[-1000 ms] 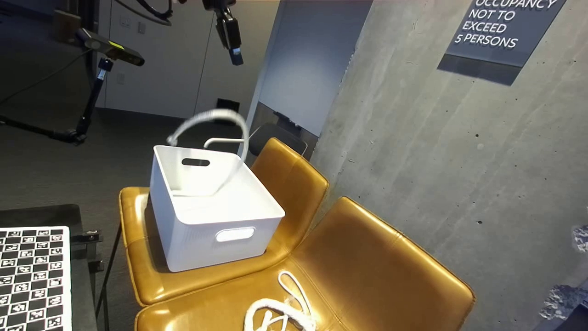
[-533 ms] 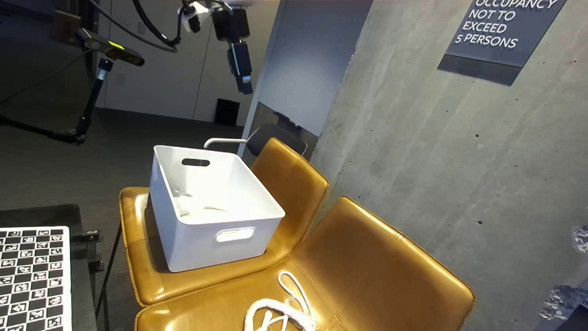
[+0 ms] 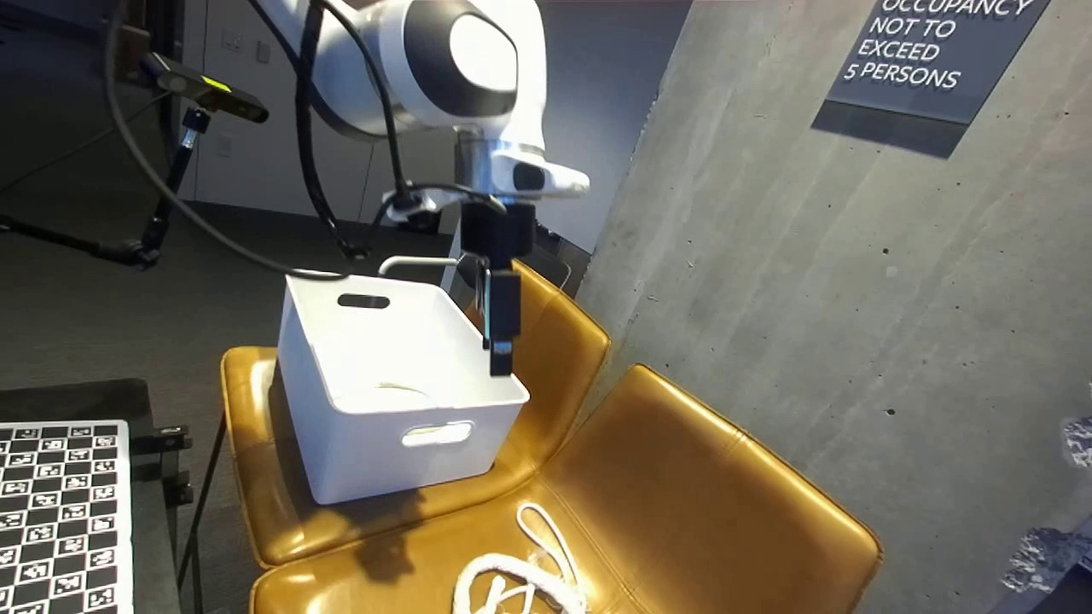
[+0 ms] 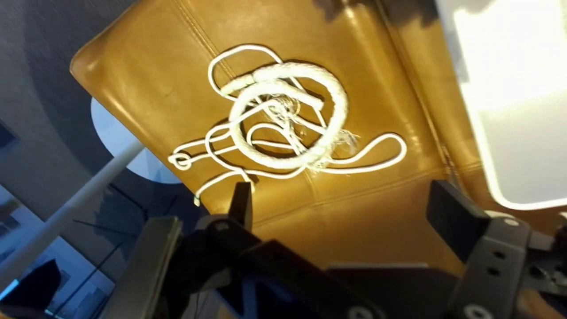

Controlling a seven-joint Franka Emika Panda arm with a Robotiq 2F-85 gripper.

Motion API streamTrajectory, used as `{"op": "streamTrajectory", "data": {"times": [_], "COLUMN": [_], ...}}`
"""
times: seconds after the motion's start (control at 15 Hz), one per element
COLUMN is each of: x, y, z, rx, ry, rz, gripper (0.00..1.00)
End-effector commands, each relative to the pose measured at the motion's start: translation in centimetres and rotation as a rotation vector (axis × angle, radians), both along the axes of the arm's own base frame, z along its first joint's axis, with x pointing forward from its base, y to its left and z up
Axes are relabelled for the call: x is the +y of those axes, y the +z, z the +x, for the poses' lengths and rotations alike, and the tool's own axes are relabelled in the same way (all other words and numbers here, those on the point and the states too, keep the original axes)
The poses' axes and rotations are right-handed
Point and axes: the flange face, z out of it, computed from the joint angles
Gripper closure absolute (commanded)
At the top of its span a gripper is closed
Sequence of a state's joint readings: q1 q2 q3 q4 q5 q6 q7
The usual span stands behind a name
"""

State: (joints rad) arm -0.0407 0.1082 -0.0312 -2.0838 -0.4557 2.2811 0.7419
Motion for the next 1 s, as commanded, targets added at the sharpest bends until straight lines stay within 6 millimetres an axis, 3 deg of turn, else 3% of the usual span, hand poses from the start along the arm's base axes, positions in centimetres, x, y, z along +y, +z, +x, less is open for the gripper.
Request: {"op": "streamTrajectory", "data": {"times": [0.0, 0.2, 0.4, 0.67, 0.93], "x": [-7.2, -10.5, -10.9, -9.6, -7.2], "y": [-5.9, -11.3, -15.4, -17.6, -18.3], "z": [2.2, 3.2, 4.4, 7.1, 9.0], "rx": [0.046, 0.104, 0.163, 0.167, 0.169], "ry": [-0.068, -0.124, -0.139, -0.140, -0.064], "rz": [0.066, 0.123, 0.171, 0.189, 0.179], "gripper": [0.00, 0.00, 0.00, 0.00, 0.00]}}
